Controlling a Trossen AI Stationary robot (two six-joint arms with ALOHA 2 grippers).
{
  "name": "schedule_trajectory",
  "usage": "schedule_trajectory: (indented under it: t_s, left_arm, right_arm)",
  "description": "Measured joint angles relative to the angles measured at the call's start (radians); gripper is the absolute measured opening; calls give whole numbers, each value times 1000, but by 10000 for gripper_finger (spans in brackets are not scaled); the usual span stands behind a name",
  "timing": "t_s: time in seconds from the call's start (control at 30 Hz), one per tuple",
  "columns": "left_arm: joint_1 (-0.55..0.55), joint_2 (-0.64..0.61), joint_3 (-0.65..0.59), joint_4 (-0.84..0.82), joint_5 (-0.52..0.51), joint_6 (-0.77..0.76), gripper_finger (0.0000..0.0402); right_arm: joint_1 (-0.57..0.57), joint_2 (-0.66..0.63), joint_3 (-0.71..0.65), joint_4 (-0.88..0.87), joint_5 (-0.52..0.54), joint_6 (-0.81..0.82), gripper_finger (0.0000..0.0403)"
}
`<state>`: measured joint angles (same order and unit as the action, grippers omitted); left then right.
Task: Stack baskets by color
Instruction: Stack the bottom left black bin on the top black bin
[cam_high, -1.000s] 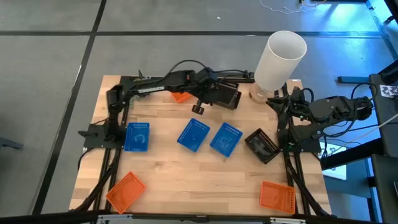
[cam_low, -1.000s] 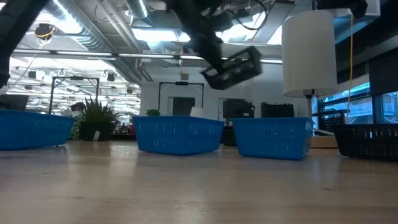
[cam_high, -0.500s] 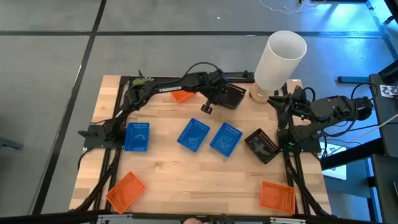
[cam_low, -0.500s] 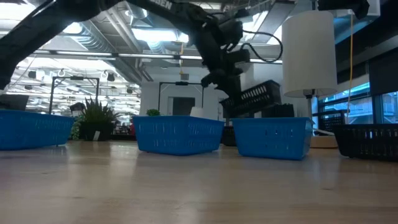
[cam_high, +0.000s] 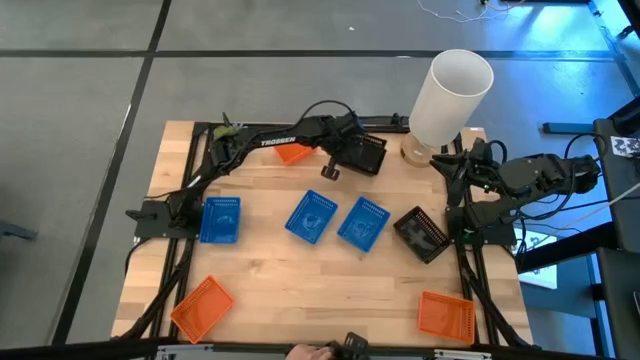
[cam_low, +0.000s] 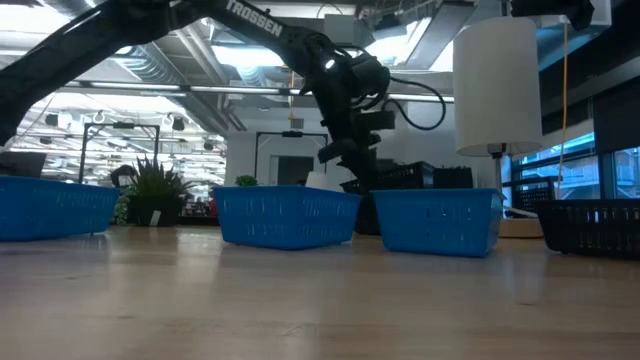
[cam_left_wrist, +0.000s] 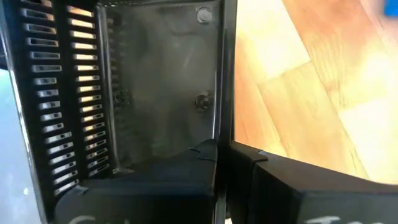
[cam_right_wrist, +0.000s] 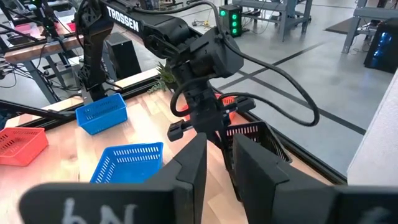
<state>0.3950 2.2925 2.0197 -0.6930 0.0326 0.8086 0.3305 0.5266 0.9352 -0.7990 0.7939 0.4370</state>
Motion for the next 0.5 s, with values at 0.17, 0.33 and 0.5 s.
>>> schedule_trajectory:
  t_s: [0.17,0.33,0.5]
  left_arm:
    - [0,0,-3,11,-40,-20,10]
    - [-8,0,-5,12,-45,-3,32]
    - [-25,0,-5,32,-133,10,51]
  right_arm:
    - [0,0,0,0,0,0,78]
    - [0,0,0,0,0,0,78]
    - [0,0,0,0,-8,0,78]
